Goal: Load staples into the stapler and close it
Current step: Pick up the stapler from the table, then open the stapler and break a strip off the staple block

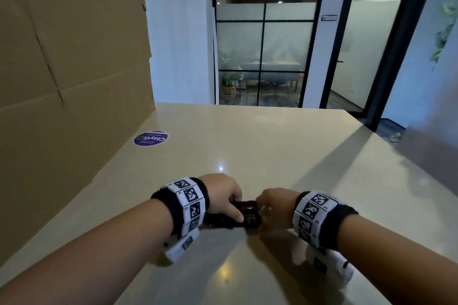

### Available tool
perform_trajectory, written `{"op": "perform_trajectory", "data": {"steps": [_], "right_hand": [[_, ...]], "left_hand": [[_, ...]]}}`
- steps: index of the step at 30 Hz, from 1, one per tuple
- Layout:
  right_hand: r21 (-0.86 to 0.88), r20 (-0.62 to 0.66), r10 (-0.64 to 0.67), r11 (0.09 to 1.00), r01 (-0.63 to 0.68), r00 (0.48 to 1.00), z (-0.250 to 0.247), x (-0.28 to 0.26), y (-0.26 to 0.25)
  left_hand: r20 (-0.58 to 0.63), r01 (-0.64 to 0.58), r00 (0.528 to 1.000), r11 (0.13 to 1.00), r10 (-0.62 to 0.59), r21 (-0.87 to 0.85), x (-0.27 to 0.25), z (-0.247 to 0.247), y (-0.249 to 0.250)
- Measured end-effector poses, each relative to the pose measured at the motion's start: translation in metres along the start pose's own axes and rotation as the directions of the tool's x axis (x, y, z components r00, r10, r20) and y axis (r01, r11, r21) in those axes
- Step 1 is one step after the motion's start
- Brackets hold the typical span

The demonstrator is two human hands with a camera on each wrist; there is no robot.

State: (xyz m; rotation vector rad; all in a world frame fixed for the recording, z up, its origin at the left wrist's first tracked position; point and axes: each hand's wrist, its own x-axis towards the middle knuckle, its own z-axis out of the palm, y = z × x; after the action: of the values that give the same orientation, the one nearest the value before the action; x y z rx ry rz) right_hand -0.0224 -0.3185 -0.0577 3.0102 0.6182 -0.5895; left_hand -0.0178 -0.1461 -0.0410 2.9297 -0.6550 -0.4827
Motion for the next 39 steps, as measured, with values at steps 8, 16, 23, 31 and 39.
{"op": "perform_trajectory", "data": {"steps": [8, 16, 23, 31, 39], "right_hand": [[0.124, 0.0, 0.165, 0.979, -0.164, 0.986, 0.0, -0.009, 0.047], [0.086, -0.069, 0.197, 0.978, -0.191, 0.978, 0.009, 0.001, 0.053], [0.032, -0.032, 0.2, 0.979, -0.199, 0.979, 0.004, 0.002, 0.051], [0.077, -0.078, 0.208, 0.976, -0.202, 0.975, 0.006, 0.002, 0.054], [0.094, -0.072, 0.207, 0.975, -0.2, 0.976, 0.006, -0.004, 0.051]], "left_hand": [[-0.054, -0.132, 0.99, 0.991, 0.133, 0.031, 0.033, -0.004, 0.05], [-0.065, -0.136, 0.987, 0.979, 0.147, 0.15, 0.046, -0.002, 0.076], [-0.145, -0.149, 0.981, 0.98, 0.13, -0.133, 0.035, -0.014, 0.055], [-0.222, -0.105, 0.974, 0.952, 0.041, -0.288, 0.007, -0.039, 0.014], [-0.128, 0.108, 0.985, 0.992, -0.115, -0.057, -0.026, -0.037, -0.027]]}}
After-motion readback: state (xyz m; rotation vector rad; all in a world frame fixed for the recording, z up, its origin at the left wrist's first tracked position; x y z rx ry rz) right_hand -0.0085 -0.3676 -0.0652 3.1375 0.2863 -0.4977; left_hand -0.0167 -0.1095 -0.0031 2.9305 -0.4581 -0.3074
